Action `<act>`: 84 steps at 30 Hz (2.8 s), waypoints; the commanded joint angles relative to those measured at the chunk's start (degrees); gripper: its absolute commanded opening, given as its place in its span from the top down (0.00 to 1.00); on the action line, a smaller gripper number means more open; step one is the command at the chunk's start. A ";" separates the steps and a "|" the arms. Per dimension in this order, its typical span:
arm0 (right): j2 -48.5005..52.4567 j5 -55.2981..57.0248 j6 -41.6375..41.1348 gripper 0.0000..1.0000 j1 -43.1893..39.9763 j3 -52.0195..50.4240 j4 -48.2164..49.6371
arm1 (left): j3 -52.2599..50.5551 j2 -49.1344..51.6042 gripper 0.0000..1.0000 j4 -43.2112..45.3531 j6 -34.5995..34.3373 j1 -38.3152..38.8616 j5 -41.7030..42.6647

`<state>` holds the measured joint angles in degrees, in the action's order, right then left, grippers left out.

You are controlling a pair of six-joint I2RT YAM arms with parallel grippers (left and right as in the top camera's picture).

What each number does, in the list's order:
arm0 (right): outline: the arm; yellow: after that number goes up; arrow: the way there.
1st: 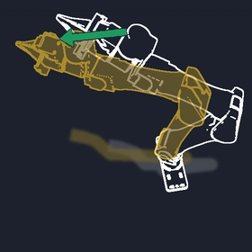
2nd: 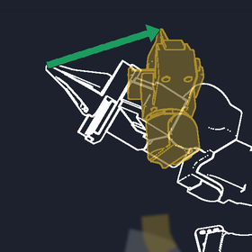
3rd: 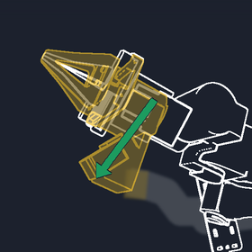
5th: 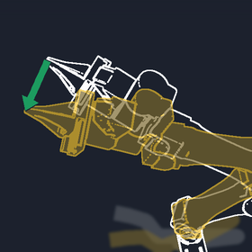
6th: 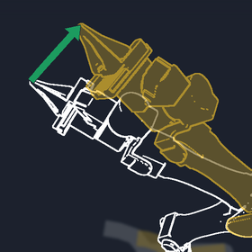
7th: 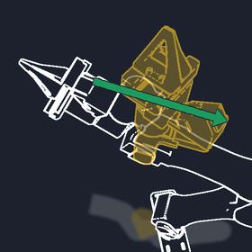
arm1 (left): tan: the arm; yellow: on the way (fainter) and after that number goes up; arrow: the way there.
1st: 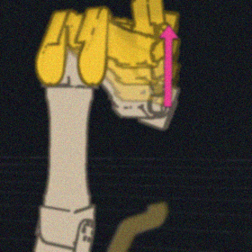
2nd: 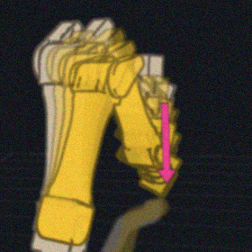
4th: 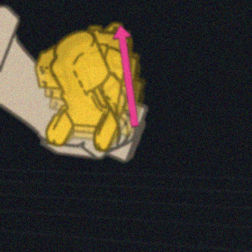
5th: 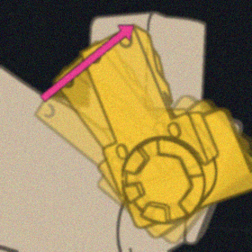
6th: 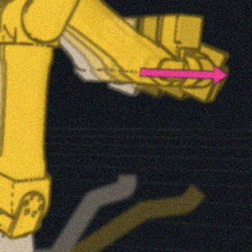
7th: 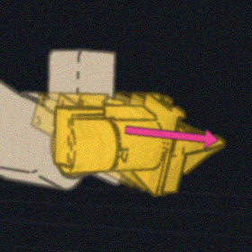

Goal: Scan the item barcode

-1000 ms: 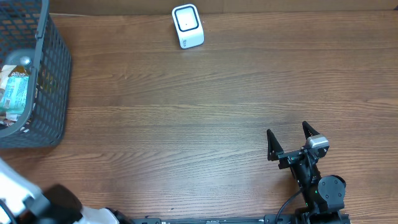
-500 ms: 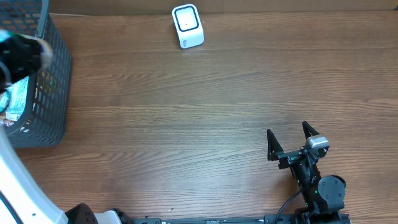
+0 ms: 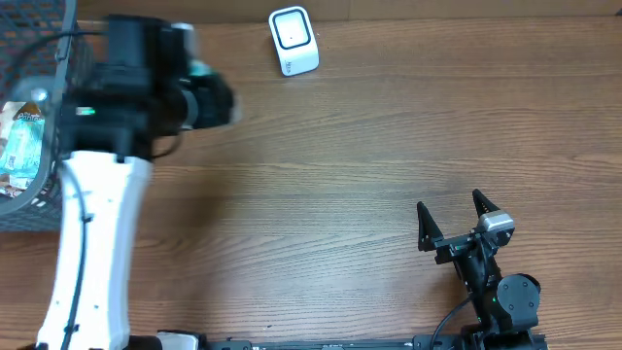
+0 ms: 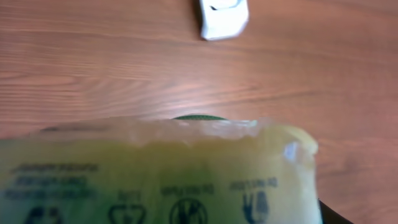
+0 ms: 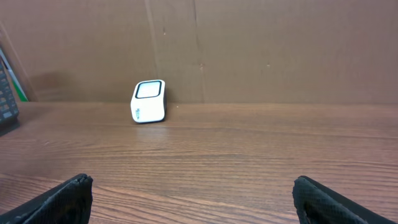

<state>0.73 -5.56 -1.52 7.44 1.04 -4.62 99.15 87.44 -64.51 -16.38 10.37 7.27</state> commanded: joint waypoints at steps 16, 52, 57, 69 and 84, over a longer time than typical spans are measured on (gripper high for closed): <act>-0.57 0.33 0.09 0.00 -0.07 -0.59 0.22 | -26.71 4.63 0.64 18.69 -16.46 28.06 -14.05; -0.57 0.33 0.09 0.00 -0.07 -0.59 0.22 | -26.71 14.01 0.64 28.22 -28.92 37.62 -20.06; -0.57 0.33 0.09 0.00 -0.07 -0.59 0.22 | -26.71 14.56 0.43 30.69 -28.83 38.84 -15.45; -0.57 0.33 0.09 0.00 -0.07 -0.59 0.22 | -26.71 14.58 0.71 33.92 -28.83 39.08 -15.65; -0.57 0.33 0.09 0.00 -0.07 -0.59 0.22 | -26.71 19.65 0.69 35.52 -28.11 39.69 -17.11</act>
<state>0.73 -5.56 -1.50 7.44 1.04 -4.62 72.23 107.09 -29.98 -44.66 49.54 -8.54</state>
